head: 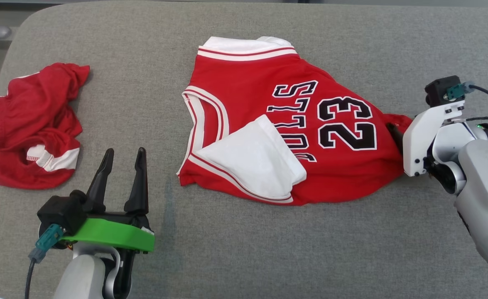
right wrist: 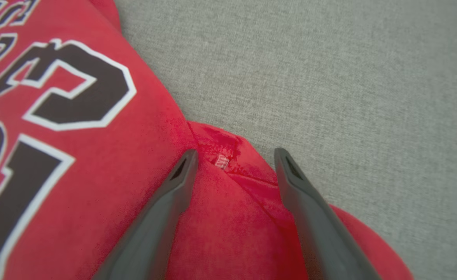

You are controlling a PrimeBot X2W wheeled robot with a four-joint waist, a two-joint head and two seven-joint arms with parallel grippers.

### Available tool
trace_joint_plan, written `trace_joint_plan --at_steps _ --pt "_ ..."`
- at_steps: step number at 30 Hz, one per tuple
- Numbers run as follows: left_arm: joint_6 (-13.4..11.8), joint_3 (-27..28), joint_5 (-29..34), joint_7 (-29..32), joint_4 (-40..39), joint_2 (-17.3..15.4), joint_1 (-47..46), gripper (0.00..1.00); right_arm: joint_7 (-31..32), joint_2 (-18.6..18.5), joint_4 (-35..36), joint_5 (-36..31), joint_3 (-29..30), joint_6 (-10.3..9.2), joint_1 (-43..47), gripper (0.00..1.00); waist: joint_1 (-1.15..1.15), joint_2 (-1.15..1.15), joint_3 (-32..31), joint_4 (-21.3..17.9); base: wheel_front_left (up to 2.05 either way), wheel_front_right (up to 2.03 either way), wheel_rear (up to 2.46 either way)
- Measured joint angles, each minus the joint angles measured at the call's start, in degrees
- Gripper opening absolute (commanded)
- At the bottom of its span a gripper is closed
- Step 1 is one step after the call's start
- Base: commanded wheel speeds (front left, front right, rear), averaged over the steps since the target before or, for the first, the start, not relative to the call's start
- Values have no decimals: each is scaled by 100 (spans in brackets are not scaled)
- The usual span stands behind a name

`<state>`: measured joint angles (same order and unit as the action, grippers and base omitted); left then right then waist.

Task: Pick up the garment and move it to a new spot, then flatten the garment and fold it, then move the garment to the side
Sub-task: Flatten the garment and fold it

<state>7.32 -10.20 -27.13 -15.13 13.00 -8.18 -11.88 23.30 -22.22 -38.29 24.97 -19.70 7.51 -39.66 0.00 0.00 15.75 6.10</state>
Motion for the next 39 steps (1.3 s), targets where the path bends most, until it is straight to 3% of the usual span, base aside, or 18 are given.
trace_joint_plan --at_steps 6,7,8,9,16,27,32,37,38,39 --pt "5 -53 -15 0 -3 -16 -1 100 -42 -111 -246 363 -605 0 -76 100 0 0 11 6 0 0 0" --pt "5 -76 -30 0 1 -22 -5 100 4 -129 -288 467 -693 0 -97 79 0 0 13 12 0 0 0" --pt "5 -85 -43 0 0 -24 -12 100 36 -138 -324 565 -743 -2 -119 22 0 0 15 17 0 0 0" --pt "5 -88 -48 0 1 -31 -20 100 41 -156 -347 654 -806 -2 -154 0 0 0 18 23 0 0 0" --pt "5 -73 -64 0 7 -51 -34 100 -873 -121 -655 641 -583 4 -528 0 0 0 11 8 0 0 0" --pt "5 30 -55 0 -1 8 71 100 -2810 263 -755 41 613 3 -1256 0 0 0 -317 -59 0 0 0" --pt "5 82 -54 0 -22 35 133 100 -2944 543 -748 -131 1127 4 -931 0 0 0 -450 -124 0 0 0" --pt "5 80 -46 0 -35 66 163 100 -3029 538 -1182 -624 2143 3 -474 0 0 0 -471 -192 0 0 0" --pt "5 75 -45 0 -34 74 163 100 -3054 550 -1283 -782 2340 3 -387 4 0 0 -470 -192 0 0 0" --pt "5 68 -45 0 -33 76 163 100 -3052 576 -1376 -911 2492 3 -316 49 0 0 -472 -190 0 0 0"
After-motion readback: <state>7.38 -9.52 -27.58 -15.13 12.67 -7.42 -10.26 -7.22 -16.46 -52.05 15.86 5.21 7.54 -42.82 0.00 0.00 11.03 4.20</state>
